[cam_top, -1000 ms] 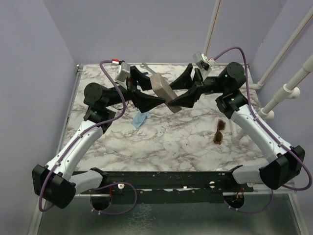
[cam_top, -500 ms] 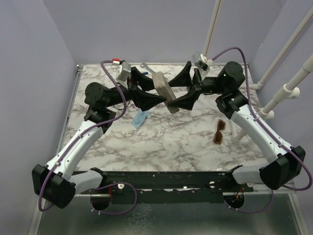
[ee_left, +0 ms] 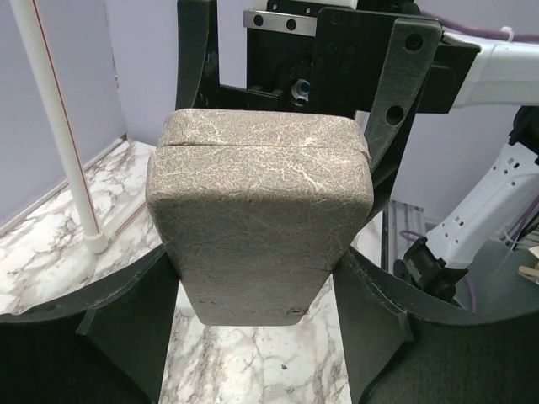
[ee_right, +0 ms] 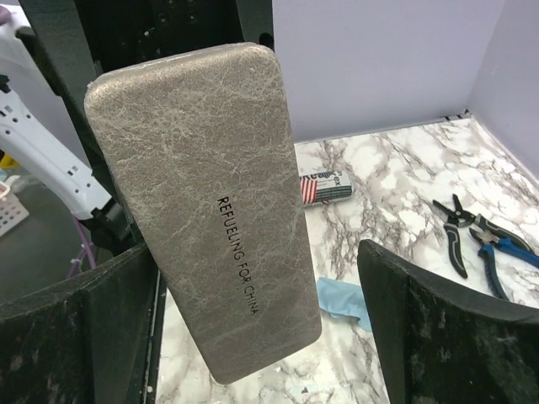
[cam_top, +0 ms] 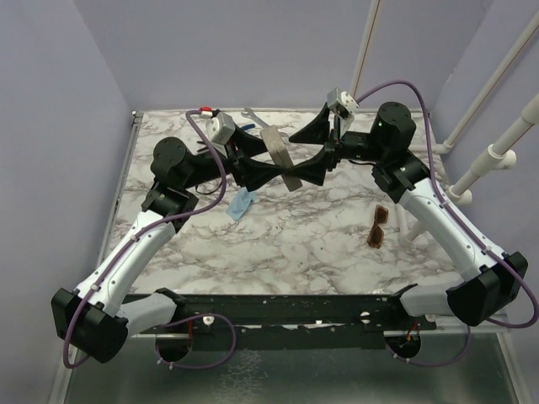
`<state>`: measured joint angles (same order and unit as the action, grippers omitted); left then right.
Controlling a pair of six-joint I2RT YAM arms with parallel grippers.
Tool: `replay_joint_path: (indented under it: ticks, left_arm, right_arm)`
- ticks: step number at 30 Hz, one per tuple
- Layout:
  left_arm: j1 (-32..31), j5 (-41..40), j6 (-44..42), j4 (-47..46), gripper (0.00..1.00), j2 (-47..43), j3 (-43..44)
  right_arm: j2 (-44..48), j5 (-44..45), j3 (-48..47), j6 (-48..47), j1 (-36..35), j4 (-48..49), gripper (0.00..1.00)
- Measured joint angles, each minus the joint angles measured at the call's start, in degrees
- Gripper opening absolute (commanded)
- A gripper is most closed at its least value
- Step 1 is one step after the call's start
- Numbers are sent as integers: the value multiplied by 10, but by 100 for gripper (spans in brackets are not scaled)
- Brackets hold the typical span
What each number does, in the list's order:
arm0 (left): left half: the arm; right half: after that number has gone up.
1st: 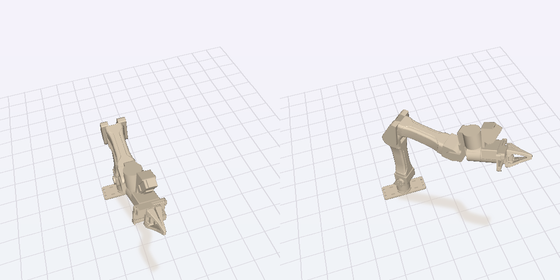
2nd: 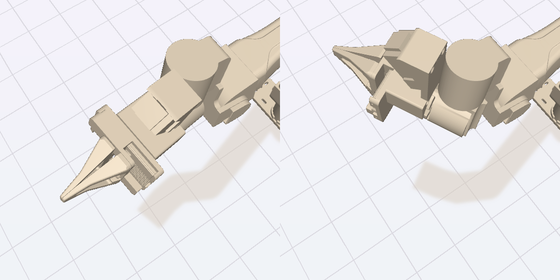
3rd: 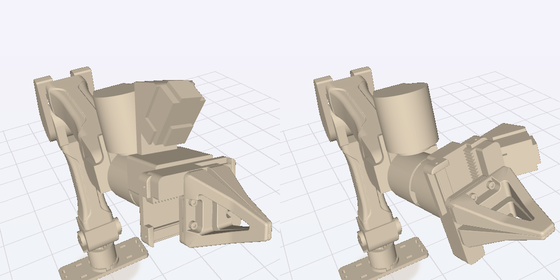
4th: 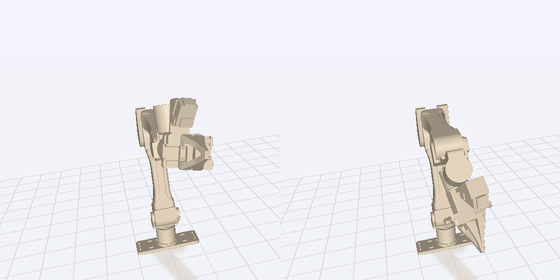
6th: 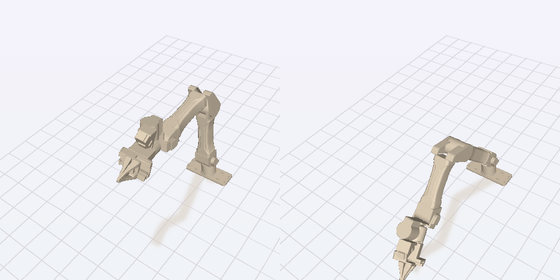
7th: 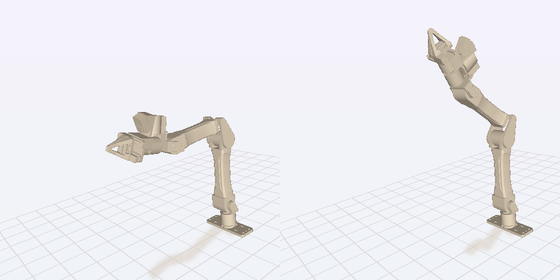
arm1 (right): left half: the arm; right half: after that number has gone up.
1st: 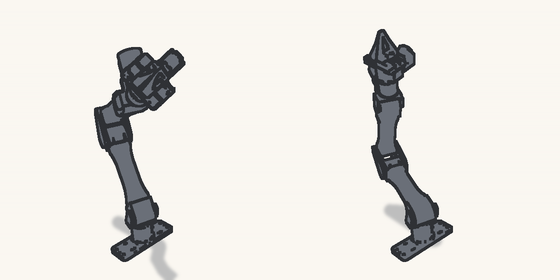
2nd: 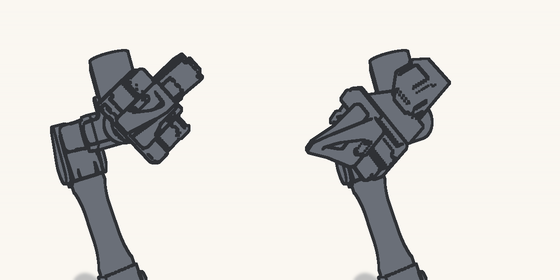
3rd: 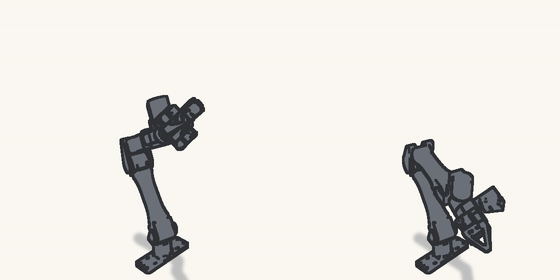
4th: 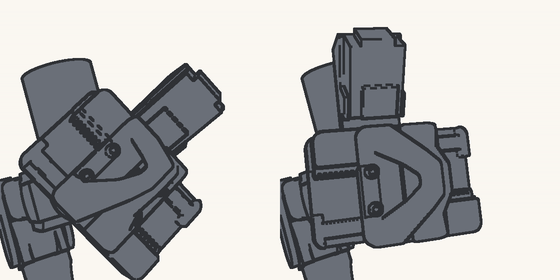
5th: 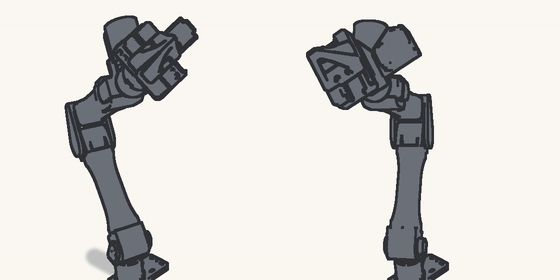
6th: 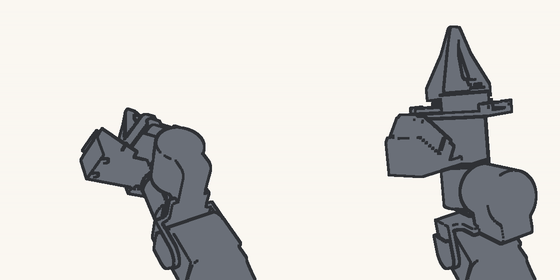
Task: Organize the sunglasses
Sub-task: Open the sunglasses case.
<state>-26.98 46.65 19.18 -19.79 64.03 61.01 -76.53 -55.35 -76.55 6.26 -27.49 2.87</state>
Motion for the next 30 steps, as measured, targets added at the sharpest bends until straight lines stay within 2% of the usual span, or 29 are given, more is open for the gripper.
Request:
replay_joint_path:
  ticks: [14, 30]
  left_arm:
    - [1, 9, -92, 95, 0, 0, 25]
    - [11, -5, -141, 158, 0, 0, 38]
  right_arm:
    - [0, 34, -18, -61, 0, -75, 94]
    - [1, 85, -20, -35, 18, -92, 82]
